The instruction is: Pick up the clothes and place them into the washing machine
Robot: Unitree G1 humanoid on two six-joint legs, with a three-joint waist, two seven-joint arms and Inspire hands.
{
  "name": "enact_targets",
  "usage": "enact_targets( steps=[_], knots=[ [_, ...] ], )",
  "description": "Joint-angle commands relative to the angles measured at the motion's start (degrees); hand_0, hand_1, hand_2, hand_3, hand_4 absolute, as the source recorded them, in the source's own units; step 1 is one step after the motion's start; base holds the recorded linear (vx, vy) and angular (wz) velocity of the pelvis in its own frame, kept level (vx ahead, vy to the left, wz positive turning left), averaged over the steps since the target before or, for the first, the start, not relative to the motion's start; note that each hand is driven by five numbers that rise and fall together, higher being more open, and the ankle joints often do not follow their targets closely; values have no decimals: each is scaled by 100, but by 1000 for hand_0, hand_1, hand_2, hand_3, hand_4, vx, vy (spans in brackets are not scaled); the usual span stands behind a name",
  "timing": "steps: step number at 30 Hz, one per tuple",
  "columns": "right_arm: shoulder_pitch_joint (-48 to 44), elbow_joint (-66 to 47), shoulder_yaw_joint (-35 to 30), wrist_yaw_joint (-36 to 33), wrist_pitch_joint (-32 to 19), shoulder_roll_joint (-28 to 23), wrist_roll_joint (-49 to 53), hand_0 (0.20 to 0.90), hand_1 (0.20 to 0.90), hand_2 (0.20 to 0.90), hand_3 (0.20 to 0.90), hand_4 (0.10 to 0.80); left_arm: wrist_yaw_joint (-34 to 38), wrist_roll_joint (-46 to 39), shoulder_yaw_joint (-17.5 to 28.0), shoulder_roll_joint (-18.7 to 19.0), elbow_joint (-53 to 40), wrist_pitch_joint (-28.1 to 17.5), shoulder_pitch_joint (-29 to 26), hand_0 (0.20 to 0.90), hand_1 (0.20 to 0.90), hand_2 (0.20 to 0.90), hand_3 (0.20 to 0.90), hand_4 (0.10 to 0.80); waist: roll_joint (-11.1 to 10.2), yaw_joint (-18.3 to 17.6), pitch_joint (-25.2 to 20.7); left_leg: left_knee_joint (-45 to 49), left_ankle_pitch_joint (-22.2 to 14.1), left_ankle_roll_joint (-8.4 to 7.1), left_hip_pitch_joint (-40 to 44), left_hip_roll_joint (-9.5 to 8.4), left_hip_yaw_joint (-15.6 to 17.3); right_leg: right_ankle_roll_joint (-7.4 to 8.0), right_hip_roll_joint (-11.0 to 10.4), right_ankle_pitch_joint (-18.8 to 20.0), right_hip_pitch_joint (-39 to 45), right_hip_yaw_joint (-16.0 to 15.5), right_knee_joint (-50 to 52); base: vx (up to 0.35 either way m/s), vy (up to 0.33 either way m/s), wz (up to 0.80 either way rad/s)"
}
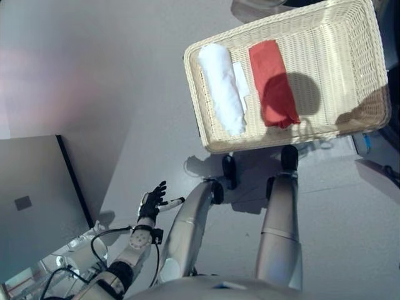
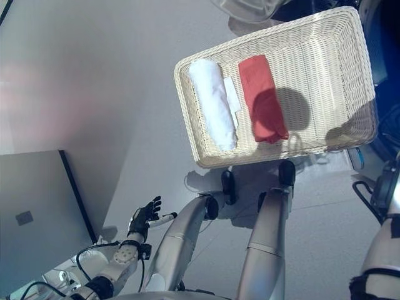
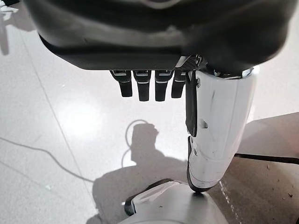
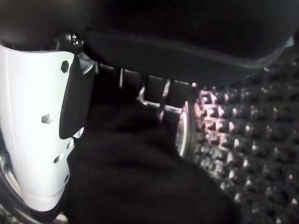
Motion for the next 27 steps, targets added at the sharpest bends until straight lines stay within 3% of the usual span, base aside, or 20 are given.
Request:
enact_targets(
  steps=[1, 3, 8, 9, 13, 27],
  knots=[
    [143, -667, 339, 53, -676, -994, -78, 900, 900, 900, 900, 800, 118, -216, 194, 99, 484, -69, 440, 900, 900, 900, 900, 800, 4, -177, -678, -261, -39, -588, 97, 106, -403, -526, 259, -158, 538, -626, -326, -31, -27, -2],
    [221, -669, 290, 80, -701, -856, -45, 900, 900, 900, 900, 800, 128, -235, 199, 96, 549, -69, 416, 900, 900, 900, 900, 800, -13, -196, -632, -314, 162, -581, 42, 130, -351, -551, 247, 32, 516, -691, -425, -129, -29, -2],
    [423, -446, 117, 308, -703, -610, 228, 900, 900, 900, 900, 800, 87, -281, 255, 95, 668, -58, 356, 900, 900, 900, 900, 800, -69, -171, -661, -434, 118, -649, 150, 124, -492, -515, 252, -36, 685, -754, -539, 2, -34, 2],
    [467, -443, 71, 308, -705, -534, 241, 900, 900, 900, 900, 800, 86, -297, 252, 96, 672, -71, 348, 900, 900, 900, 900, 800, -81, -190, -621, -496, 301, -631, 109, 138, -441, -544, 245, 142, 677, -808, -638, -119, -20, 6],
    [697, -454, -48, 430, -624, -196, 233, 900, 900, 900, 900, 800, 48, -393, 310, 101, 743, -73, 293, 900, 900, 900, 900, 800, -171, -182, -576, -797, 471, -665, 279, 136, -481, -515, 240, 325, 919, -895, -1006, -35, -9, 4],
    [1870, 254, 253, 1263, 403, 1943, -620, 900, 900, 900, 900, 800, -98, -153, 539, 192, 854, 18, 79, 900, 900, 900, 900, 800, -777, 39, -218, -1706, 1122, -781, 1173, 149, -933, -475, 182, 769, 2237, -1548, -2166, -4, -71, 13]
  ],
)
